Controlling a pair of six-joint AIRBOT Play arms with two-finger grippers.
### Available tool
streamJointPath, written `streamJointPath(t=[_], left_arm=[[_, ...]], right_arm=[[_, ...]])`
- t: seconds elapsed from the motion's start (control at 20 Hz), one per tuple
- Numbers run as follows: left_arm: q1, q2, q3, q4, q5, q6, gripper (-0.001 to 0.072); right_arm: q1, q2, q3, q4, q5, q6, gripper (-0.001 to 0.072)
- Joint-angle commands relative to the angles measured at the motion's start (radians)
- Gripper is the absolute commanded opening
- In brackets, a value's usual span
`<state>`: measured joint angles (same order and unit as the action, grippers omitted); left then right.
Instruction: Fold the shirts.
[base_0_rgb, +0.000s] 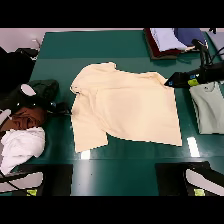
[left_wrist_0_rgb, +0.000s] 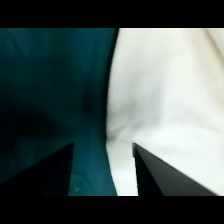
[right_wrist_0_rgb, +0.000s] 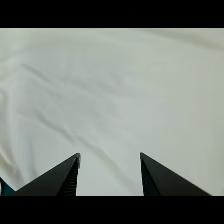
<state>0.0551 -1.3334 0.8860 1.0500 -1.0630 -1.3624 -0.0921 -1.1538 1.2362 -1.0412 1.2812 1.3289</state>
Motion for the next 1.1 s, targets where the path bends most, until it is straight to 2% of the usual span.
streamJointPath(t=[0.0, 0.15, 0.2, 0.25, 0.3, 0.4, 0.55, 0.6, 0.7, 0.85, 0.95, 1.05], left_arm=[[-0.005, 0.004, -0.085, -0.146, 0.077, 0.058, 0.0444], [-0.062, 0.004, -0.085, -0.141, 0.085, 0.062, 0.0424], [-0.079, 0.004, -0.084, -0.142, 0.079, 0.059, 0.0355], [-0.084, 0.005, -0.077, -0.142, 0.061, 0.059, 0.006], [-0.083, 0.005, -0.059, -0.14, 0.034, 0.062, 0.0023], [-0.083, 0.025, -0.008, -0.121, -0.028, 0.063, 0.0022], [-0.083, 0.13, 0.024, -0.105, -0.025, 0.064, 0.0023], [-0.083, 0.164, 0.024, -0.105, -0.019, 0.065, 0.0023], [-0.084, 0.211, 0.024, -0.106, -0.023, 0.082, 0.0023], [-0.084, 0.225, 0.024, -0.107, -0.024, 0.081, 0.0023], [-0.084, 0.225, 0.024, -0.107, -0.021, 0.081, 0.0023], [-0.084, 0.225, 0.024, -0.107, -0.024, 0.081, 0.0023]], right_arm=[[-0.001, 0.065, -0.056, 0.003, -0.027, -0.003, 0.0429], [-0.001, 0.077, -0.056, 0.003, -0.029, -0.002, 0.0429], [-0.006, 0.08, -0.056, 0.002, -0.017, -0.003, 0.0429], [-0.02, 0.08, -0.056, -0.001, 0.01, -0.003, 0.0429], [-0.045, 0.08, -0.064, -0.001, 0.04, -0.003, 0.0429], [-0.119, 0.112, -0.143, -0.018, 0.077, -0.003, 0.0429], [-0.27, 0.203, -0.351, -0.164, 0.109, -0.002, 0.0431], [-0.34, 0.232, -0.429, -0.214, 0.111, -0.003, 0.0448], [-0.475, 0.254, -0.558, -0.267, 0.138, -0.024, 0.0544], [-0.616, 0.227, -0.704, -0.259, 0.147, -0.056, 0.0539], [-0.623, 0.19, -0.754, -0.25, 0.124, -0.058, 0.0529], [-0.589, 0.157, -0.764, -0.177, 0.094, -0.065, 0.05]])
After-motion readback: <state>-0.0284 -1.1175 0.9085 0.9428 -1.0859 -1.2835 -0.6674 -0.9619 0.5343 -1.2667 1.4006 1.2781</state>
